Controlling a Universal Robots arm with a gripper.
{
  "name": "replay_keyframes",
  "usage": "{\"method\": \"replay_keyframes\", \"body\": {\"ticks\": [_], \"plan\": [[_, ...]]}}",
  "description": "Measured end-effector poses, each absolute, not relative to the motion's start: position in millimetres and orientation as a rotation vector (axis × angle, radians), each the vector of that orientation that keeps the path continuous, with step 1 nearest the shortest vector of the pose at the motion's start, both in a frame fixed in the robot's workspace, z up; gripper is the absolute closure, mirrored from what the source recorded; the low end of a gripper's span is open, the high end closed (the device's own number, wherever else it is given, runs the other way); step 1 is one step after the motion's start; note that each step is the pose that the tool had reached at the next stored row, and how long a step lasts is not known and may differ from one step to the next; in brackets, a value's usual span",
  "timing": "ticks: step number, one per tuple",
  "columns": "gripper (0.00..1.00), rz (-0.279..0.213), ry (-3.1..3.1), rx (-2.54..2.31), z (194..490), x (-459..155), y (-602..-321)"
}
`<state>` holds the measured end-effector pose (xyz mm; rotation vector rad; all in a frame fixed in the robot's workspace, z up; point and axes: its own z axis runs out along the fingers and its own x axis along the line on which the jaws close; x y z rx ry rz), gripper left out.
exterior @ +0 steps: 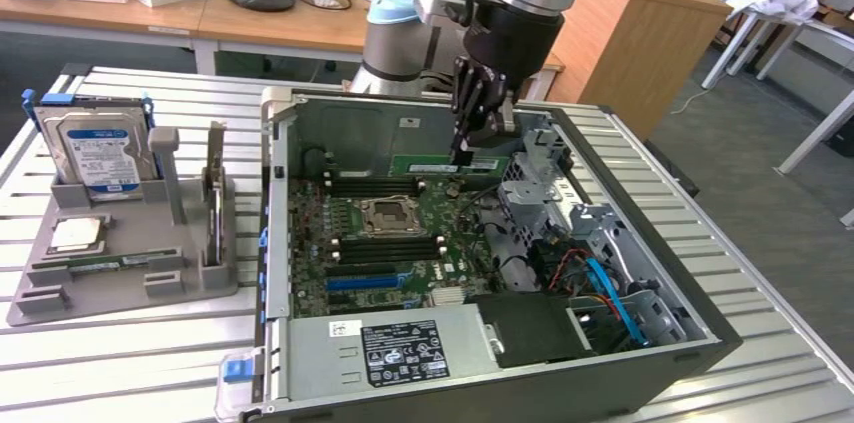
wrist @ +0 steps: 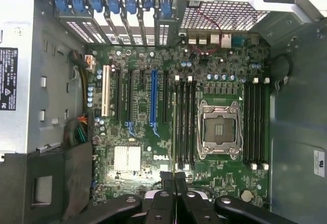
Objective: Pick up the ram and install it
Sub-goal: 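Insert the ram into the slot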
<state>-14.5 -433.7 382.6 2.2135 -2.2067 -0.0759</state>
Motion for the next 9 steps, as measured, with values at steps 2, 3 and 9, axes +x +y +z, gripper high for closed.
{"method": "replay_keyframes", "body": {"ticks": [2, 3, 9], "plan": [[0.89, -0.076, -2.207, 2.213, 380.6, -13.5, -432.9], [0.89, -0.076, -2.207, 2.213, 379.7, -13.1, -432.6], [0.89, -0.076, -2.207, 2.213, 375.0, -11.0, -431.1]]}}
